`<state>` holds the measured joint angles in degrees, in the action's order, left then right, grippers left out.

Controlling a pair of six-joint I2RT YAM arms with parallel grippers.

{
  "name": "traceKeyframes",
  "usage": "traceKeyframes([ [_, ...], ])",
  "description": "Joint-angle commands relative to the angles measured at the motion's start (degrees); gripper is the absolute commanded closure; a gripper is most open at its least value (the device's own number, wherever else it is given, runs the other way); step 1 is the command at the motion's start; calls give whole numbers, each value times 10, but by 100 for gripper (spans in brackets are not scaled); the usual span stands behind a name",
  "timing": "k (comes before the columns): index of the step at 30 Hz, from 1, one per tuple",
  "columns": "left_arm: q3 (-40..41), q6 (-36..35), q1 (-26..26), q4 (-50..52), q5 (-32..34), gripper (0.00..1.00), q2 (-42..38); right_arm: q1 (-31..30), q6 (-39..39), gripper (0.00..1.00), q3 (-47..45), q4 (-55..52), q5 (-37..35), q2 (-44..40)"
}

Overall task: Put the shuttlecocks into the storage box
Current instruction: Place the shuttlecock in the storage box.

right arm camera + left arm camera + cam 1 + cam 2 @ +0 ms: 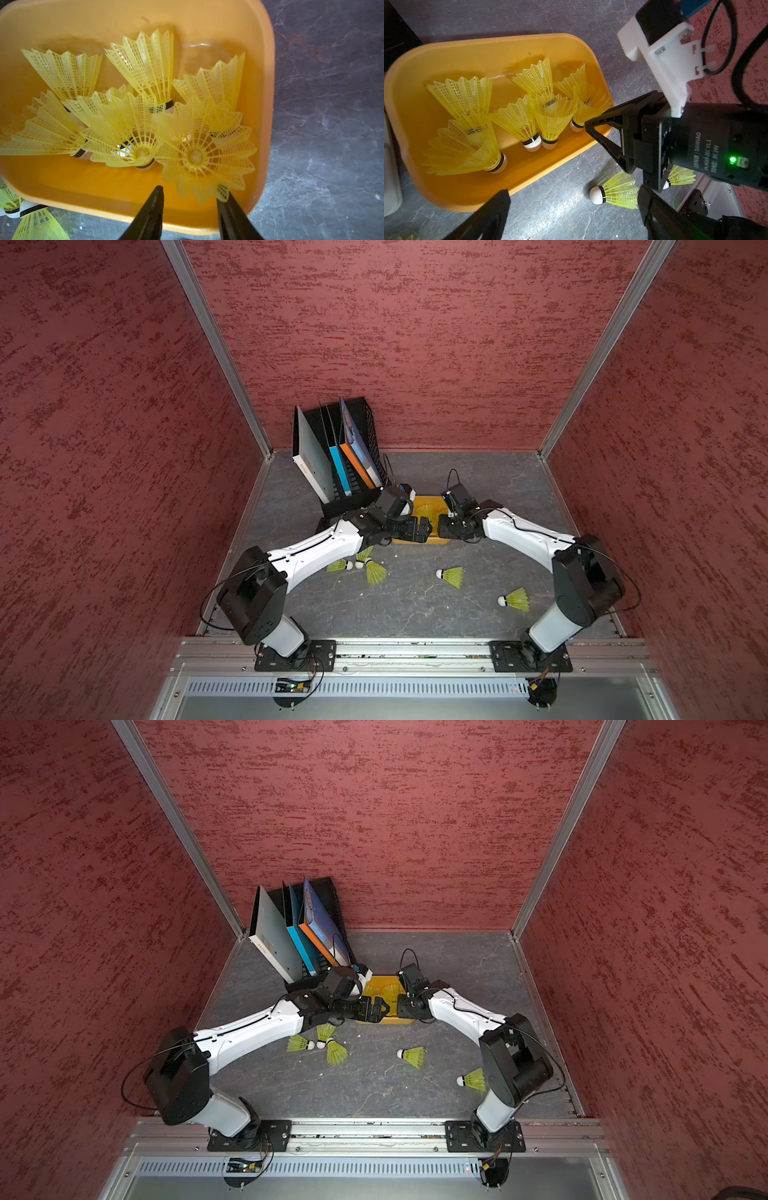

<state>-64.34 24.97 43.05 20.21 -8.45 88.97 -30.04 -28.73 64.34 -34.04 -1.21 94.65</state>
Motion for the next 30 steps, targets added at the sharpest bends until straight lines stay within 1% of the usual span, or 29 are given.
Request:
traceKeyframes([
  [1,-10,-10,1,6,8,0,9,3,0,55,20,-12,-21,-9],
  [9,-10,-8,2,10,9,0,6,2,1,53,32,-30,-34,-32],
  [15,-10,-6,1,15,18,0,-4,3,-14,46,33,-51,-52,-64],
  [17,-7,-6,2,16,27,0,-14,3,-18,42,35,-59,-60,-79],
  [20,-2,-3,1,17,41,0,-34,2,-17,39,38,-69,-69,-101],
  [26,15,28,-8,23,59,0,-84,-7,-2,34,47,-89,-89,-152],
  [28,28,56,-17,23,72,0,-102,-19,2,29,54,-108,-107,-159],
  [30,41,77,-34,26,65,0,-117,-26,-3,25,61,-126,-110,-165],
])
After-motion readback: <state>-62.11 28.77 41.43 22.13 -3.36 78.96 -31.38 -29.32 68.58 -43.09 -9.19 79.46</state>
